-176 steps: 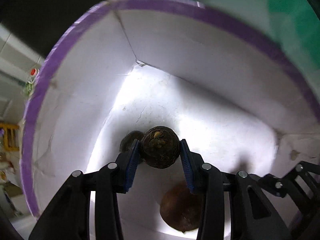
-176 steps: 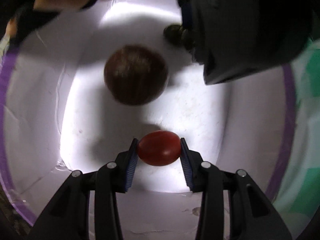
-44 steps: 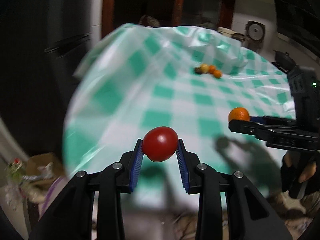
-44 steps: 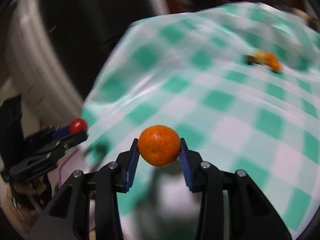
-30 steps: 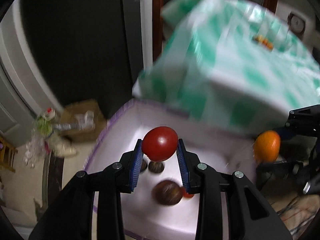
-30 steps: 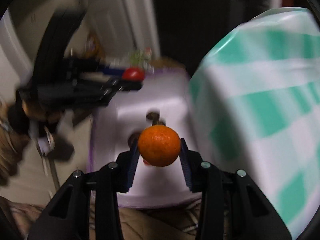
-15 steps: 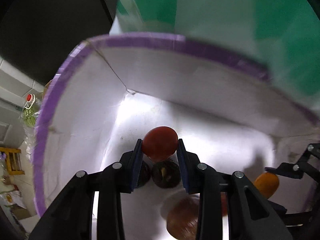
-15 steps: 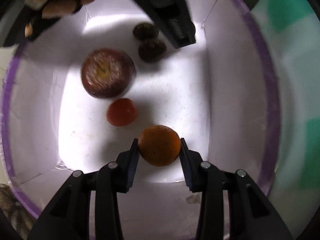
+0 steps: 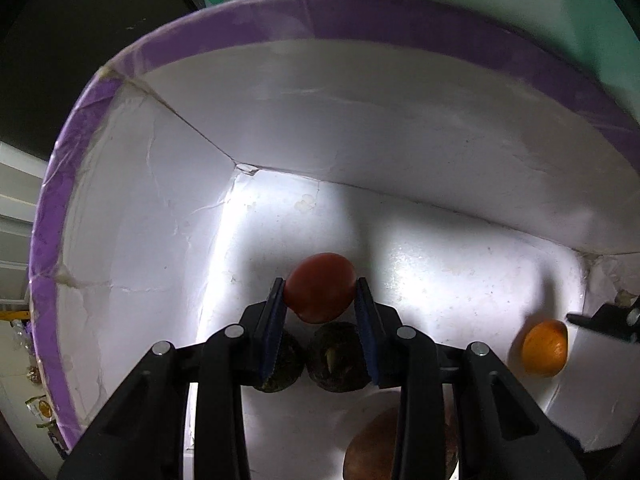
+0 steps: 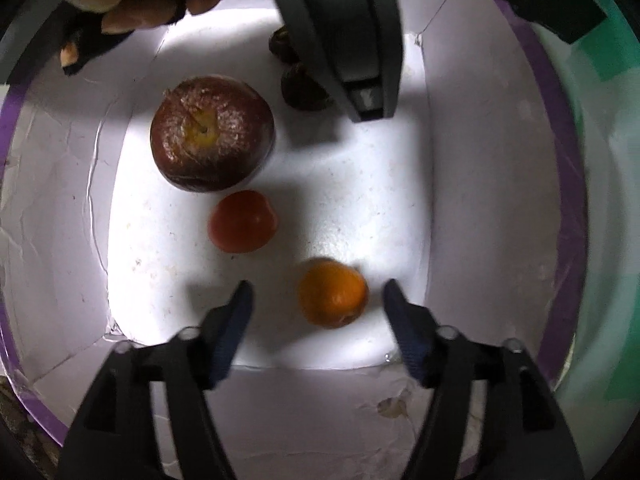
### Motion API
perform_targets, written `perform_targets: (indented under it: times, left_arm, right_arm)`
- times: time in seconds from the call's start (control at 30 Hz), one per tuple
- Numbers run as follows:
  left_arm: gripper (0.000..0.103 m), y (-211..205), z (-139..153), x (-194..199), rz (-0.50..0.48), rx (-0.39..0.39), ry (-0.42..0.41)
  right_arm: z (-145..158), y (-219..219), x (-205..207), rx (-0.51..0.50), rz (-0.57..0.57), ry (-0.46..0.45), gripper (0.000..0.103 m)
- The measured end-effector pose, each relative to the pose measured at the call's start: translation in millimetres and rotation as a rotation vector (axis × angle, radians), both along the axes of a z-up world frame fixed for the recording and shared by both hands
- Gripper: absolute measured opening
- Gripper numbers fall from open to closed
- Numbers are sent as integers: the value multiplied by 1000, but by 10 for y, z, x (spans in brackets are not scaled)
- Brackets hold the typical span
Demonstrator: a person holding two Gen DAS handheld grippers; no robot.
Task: Organize fruits
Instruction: 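Open both tools to drop the tomato and tangerine into the box, then move both open tools back over the tablecloth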
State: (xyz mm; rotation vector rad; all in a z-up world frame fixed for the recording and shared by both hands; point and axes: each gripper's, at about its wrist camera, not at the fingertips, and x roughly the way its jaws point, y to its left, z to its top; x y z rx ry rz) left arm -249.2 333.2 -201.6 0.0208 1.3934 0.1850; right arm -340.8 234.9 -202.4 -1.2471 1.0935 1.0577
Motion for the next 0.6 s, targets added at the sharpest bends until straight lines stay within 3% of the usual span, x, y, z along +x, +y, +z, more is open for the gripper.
perform_targets:
  times: [0.17,0.23,0.33,0.43,0.6]
  left_arm:
    - [43,-39,140,-194,23,33,-29]
    - [64,-65,262,-294,27,86,-59]
    - [79,-140,515,-485,29,158,-101]
    - [80,-242,871,-726,43,207,-151]
    - [85,-175,1702,-890,138,281,-296]
  right_arm:
    - [146,-88,-82,38,17,2,79]
    - [229,-139,-110,61,32,-4,81]
    - [434,-174,-166,106,51,-27,82]
    - [927,-314,-289,224,92,-12,82]
    - [2254,-892,-313,601,156,20,82]
